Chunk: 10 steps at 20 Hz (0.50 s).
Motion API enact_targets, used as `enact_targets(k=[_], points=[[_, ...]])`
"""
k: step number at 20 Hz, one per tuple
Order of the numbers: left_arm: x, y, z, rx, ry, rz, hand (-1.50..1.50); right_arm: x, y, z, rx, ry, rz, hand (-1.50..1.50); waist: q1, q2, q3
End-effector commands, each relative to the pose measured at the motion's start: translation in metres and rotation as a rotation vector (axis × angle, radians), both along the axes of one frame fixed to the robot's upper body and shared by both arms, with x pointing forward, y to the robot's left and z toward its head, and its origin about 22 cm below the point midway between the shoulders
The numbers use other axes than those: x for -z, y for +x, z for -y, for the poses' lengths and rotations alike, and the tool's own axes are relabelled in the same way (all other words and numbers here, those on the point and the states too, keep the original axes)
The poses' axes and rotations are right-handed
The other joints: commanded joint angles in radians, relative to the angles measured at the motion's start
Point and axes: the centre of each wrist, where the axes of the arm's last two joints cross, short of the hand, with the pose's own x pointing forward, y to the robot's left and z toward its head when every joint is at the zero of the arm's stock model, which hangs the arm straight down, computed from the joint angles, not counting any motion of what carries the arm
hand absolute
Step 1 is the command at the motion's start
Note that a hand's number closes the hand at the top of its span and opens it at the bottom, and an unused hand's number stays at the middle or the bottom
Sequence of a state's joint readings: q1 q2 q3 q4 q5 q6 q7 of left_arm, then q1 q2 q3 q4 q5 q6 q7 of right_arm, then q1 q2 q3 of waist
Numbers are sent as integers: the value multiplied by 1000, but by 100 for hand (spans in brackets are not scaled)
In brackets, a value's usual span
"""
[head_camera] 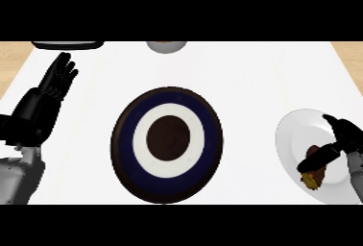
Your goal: Pick the sweet potato from the plate and place it in the plate
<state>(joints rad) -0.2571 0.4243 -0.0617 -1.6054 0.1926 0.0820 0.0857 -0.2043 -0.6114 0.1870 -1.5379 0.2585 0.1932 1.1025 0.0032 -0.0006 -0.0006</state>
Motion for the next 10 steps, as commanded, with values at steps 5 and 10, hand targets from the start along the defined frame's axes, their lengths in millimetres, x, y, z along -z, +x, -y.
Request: enact_targets(k=[5, 10], points=[[10, -15, 7, -7, 5, 5, 0, 32, -12, 15, 90, -28, -157, -150, 1, -1, 1], [11, 8, -1, -12, 3, 9, 0, 41, -13, 5, 57, 15, -176, -150, -7, 1, 0]])
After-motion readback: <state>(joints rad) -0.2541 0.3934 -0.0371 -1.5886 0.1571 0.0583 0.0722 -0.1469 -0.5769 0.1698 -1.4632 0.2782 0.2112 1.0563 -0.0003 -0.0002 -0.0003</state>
